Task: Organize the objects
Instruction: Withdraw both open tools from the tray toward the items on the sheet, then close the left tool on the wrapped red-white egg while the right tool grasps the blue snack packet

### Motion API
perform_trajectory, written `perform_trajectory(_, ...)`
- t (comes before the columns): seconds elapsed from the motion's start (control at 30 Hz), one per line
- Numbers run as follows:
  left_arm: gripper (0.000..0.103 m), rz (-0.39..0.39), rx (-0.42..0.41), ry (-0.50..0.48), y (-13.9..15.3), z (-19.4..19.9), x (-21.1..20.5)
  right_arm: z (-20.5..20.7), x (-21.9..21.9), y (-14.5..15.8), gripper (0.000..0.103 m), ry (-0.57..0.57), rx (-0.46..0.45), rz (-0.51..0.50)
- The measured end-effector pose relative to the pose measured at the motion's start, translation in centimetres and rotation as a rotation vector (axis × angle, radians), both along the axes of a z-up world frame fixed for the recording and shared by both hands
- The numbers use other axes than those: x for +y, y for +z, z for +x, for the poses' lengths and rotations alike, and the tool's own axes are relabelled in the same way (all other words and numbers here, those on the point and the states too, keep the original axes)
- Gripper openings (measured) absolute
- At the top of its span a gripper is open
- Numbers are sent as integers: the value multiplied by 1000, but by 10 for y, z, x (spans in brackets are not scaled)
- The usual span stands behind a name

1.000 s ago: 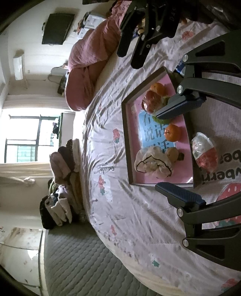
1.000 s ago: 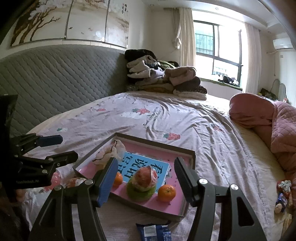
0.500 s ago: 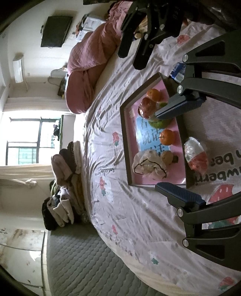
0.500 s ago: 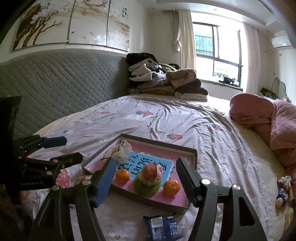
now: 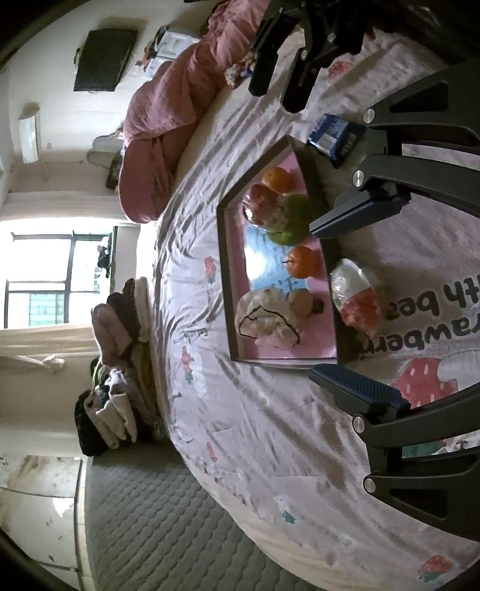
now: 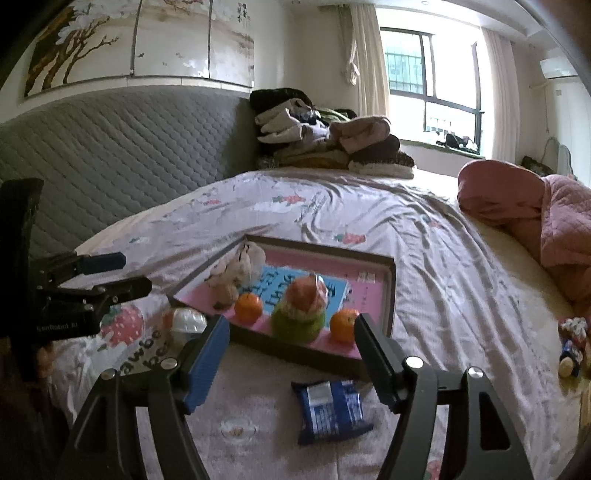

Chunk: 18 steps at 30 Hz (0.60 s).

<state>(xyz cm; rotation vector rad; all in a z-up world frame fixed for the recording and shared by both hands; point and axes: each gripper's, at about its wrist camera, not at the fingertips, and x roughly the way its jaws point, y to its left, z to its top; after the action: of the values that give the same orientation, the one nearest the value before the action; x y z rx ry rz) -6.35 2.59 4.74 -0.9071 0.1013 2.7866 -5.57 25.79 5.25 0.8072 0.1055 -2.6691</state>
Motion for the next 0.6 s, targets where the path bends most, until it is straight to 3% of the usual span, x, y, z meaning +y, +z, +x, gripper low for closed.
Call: perform_trajectory(0.6,72,-50,-94,-48,-54,-11,-3,3,5,-41,70,-19,-112,48)
